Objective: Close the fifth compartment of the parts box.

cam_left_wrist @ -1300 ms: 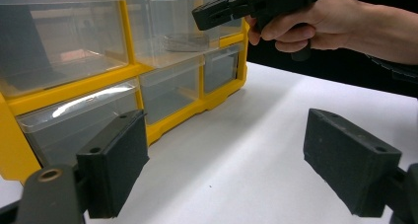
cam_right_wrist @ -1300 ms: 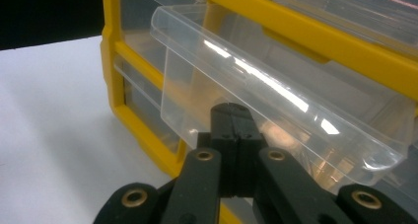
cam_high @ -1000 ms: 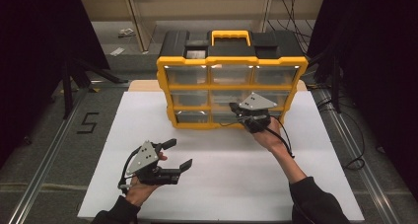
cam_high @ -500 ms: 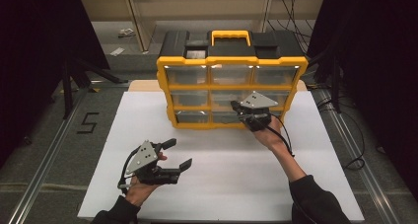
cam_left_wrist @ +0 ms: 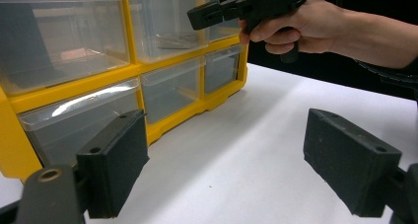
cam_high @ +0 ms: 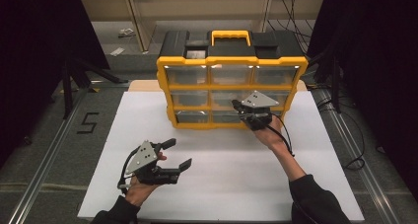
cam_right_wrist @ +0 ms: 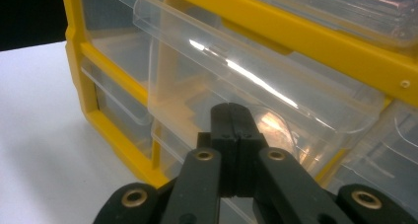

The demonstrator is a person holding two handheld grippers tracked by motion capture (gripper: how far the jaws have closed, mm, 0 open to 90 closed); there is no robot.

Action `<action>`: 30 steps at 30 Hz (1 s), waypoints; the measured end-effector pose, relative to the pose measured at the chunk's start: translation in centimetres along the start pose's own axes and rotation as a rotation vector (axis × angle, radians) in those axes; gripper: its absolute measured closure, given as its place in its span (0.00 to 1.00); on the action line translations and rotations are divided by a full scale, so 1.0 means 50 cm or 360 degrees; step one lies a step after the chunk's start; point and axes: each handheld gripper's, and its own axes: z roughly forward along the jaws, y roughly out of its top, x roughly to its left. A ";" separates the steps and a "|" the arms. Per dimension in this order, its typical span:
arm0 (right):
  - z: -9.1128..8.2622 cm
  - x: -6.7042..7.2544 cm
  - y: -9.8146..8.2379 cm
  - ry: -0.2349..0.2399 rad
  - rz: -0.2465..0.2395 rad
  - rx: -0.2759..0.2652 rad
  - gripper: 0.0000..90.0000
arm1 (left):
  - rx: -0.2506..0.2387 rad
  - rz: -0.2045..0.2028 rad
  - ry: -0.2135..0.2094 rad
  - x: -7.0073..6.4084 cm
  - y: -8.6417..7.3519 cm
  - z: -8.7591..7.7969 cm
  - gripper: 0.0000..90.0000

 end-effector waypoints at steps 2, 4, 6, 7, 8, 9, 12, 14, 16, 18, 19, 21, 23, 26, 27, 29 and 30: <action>0.001 -0.002 -0.001 -0.0006 -0.0001 0.0001 1.00 | 0.0001 0.0001 0.0000 -0.001 0.000 0.000 0.19; 0.002 -0.003 -0.002 -0.0011 0.0005 0.0001 1.00 | 0.0002 0.0003 0.0000 -0.001 0.000 -0.001 0.19; 0.003 -0.005 -0.002 -0.0015 0.0012 -0.0003 1.00 | 0.0002 0.0003 0.0002 0.000 0.000 -0.001 0.19; 0.003 -0.005 -0.002 -0.0014 0.0022 -0.0001 1.00 | 0.0002 0.0003 0.0002 0.000 0.000 -0.001 0.19; 0.004 -0.006 -0.002 -0.0016 0.0019 -0.0006 1.00 | 0.0001 0.0003 0.0002 0.000 0.000 -0.001 0.19; 0.004 -0.006 -0.002 -0.0017 0.0017 -0.0007 1.00 | 0.0001 0.0003 0.0002 0.000 0.000 0.000 0.19; 0.006 -0.007 -0.003 -0.0022 0.0021 -0.0005 1.00 | 0.0001 -0.0001 0.0001 -0.002 0.000 0.001 0.19; 0.006 -0.008 -0.004 -0.0021 0.0023 -0.0006 1.00 | 0.0002 0.0002 0.0003 -0.002 0.000 0.000 0.19; 0.007 -0.008 -0.004 -0.0022 0.0024 -0.0009 1.00 | 0.0001 0.0003 0.0002 -0.001 0.000 0.000 0.19; 0.008 -0.009 -0.004 -0.0023 0.0027 -0.0010 1.00 | 0.0001 -0.0001 0.0003 0.000 0.000 0.000 0.19; 0.007 -0.009 -0.004 -0.0022 0.0032 -0.0003 1.00 | 0.0003 0.0001 0.0002 0.000 0.000 0.001 0.19; 0.009 -0.010 -0.004 -0.0026 0.0037 -0.0007 1.00 | 0.0002 -0.0001 0.0002 -0.002 -0.001 0.001 0.19; 0.010 -0.010 -0.004 -0.0032 0.0031 -0.0011 1.00 | 0.0002 0.0000 0.0003 -0.002 -0.001 0.000 0.19; 0.012 -0.011 -0.004 -0.0036 0.0034 -0.0013 1.00 | 0.0002 0.0002 0.0005 0.000 0.000 -0.001 0.19; 0.012 -0.011 -0.004 -0.0037 0.0035 -0.0016 1.00 | 0.0002 0.0002 0.0005 0.000 0.000 -0.001 0.19; 0.014 -0.011 -0.006 -0.0036 0.0032 -0.0011 1.00 | 0.0003 -0.0001 0.0002 -0.001 -0.001 0.001 0.19; 0.014 -0.011 -0.006 -0.0037 0.0032 -0.0009 1.00 | 0.0006 -0.0001 0.0002 -0.002 -0.001 0.001 0.19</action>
